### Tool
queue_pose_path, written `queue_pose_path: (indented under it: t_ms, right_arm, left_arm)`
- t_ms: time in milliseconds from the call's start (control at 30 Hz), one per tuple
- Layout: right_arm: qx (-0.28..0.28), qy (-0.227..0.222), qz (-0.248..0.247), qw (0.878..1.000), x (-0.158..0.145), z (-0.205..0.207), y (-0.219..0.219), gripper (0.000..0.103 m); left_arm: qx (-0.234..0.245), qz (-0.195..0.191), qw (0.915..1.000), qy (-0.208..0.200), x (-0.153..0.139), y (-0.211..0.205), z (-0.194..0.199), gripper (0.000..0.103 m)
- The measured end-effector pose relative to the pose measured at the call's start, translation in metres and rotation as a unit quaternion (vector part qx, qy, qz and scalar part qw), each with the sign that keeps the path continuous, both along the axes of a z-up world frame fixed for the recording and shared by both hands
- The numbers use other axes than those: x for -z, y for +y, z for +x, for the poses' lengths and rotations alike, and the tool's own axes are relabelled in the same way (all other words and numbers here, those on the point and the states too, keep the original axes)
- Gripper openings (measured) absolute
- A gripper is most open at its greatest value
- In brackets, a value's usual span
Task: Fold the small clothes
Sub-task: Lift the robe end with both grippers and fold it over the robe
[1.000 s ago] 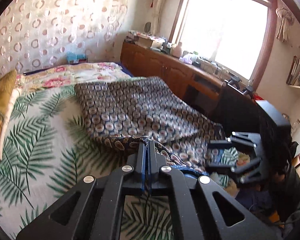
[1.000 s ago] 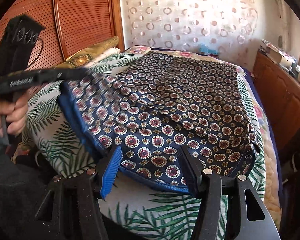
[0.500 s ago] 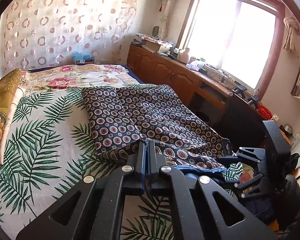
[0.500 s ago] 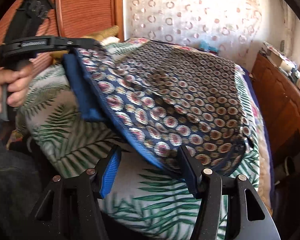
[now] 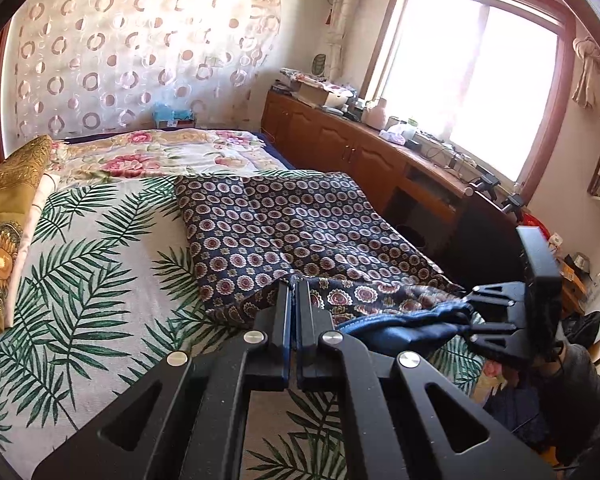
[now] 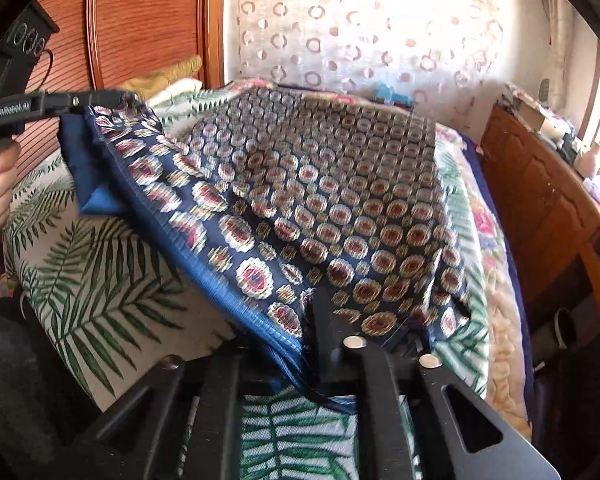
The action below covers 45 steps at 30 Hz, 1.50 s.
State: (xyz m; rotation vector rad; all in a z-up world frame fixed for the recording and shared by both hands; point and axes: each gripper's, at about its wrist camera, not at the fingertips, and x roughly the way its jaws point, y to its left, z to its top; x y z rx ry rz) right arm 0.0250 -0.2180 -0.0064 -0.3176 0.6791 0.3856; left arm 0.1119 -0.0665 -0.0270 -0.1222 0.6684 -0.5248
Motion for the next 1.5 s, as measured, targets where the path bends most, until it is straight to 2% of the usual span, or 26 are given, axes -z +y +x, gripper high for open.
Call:
queue_pose_path:
  t_ms: [367, 800, 900, 967, 1033, 1133, 1200, 1267, 1333, 1500]
  right_arm:
    - [-0.004, -0.060, 0.001, 0.998, -0.042, 0.051, 0.014, 0.005]
    - [-0.015, -0.054, 0.022, 0.998, -0.031, 0.105, -0.001, 0.005]
    - [-0.017, -0.045, 0.023, 0.999, -0.022, 0.119, 0.001, 0.005]
    - [-0.015, -0.035, 0.022, 0.999, -0.017, 0.128, 0.001, 0.005]
    - [-0.018, -0.027, 0.021, 0.999, -0.016, 0.135, 0.002, 0.005]
    - [-0.022, -0.025, 0.020, 0.999, -0.022, 0.147, 0.004, 0.005]
    - [-0.023, -0.025, 0.023, 0.999, -0.029, 0.154, 0.006, 0.005]
    - [-0.023, -0.025, 0.025, 0.999, -0.037, 0.164, 0.008, 0.005]
    - [-0.023, -0.027, 0.021, 0.999, -0.043, 0.171, 0.012, 0.005]
    - [-0.016, -0.010, 0.018, 1.000, -0.046, 0.201, 0.019, 0.005]
  left_arm:
    - [-0.019, 0.016, 0.9997, -0.008, -0.006, 0.003, 0.032, 0.002]
    - [-0.032, 0.047, 0.9983, -0.003, -0.002, 0.001, 0.081, 0.003]
    - [-0.044, 0.068, 0.9967, 0.007, 0.005, -0.002, 0.091, 0.008]
    - [-0.047, 0.073, 0.9962, 0.006, 0.006, 0.000, 0.094, 0.027]
    - [-0.049, 0.071, 0.9963, -0.004, 0.003, 0.006, 0.097, 0.039]
    - [-0.053, 0.071, 0.9961, -0.006, -0.002, 0.015, 0.104, 0.044]
    - [-0.058, 0.070, 0.9958, -0.004, -0.003, 0.021, 0.110, 0.055]
    - [-0.063, 0.063, 0.9960, -0.005, -0.004, 0.028, 0.116, 0.074]
    - [-0.067, 0.055, 0.9962, -0.004, -0.005, 0.034, 0.119, 0.079]
    - [-0.082, 0.056, 0.9950, 0.000, -0.007, 0.047, 0.132, 0.079]
